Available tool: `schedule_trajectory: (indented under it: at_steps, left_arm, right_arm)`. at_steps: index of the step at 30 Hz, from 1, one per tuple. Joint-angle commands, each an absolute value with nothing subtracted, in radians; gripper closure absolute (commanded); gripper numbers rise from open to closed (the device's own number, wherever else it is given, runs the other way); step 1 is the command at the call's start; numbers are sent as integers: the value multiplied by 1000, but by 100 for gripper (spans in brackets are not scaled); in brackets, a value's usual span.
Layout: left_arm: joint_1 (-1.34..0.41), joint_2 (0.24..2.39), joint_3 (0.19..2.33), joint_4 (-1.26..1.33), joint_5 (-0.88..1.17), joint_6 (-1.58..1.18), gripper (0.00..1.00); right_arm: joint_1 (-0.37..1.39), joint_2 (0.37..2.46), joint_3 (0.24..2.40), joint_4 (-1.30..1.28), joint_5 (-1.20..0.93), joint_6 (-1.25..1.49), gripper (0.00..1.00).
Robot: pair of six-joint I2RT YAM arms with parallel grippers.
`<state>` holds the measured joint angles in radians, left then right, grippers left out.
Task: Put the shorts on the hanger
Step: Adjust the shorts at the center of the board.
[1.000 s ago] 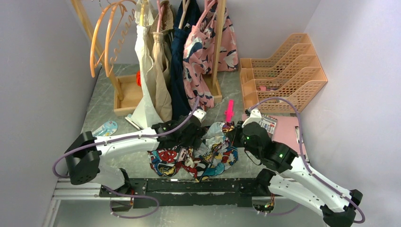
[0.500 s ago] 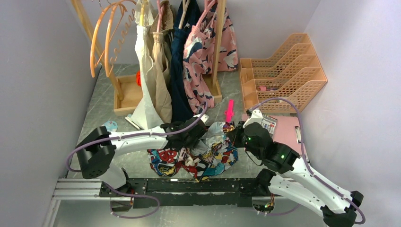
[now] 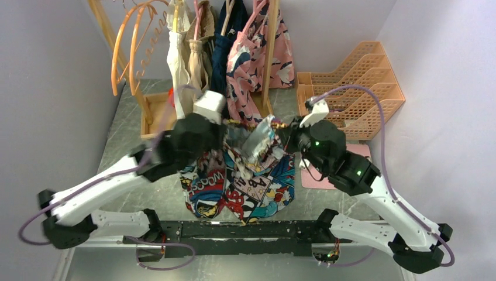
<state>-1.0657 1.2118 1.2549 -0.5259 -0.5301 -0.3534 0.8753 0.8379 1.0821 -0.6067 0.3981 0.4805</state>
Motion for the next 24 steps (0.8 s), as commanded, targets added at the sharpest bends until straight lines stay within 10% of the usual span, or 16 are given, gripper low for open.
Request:
schedule_trajectory:
  at_steps: [1,18,24]
  left_arm:
    - [-1060,1013,1324,-485,-623,-312,93]
    - [-1061,695,842,-451,-561,-630,93]
    - [-1060,736,760,-416,-535,-683,93]
  right_arm:
    - [873,892,1204,-510,410,347,100]
    - [872,805,643,-512,317,704,100]
    - [872,810,670,-561,269,730,53]
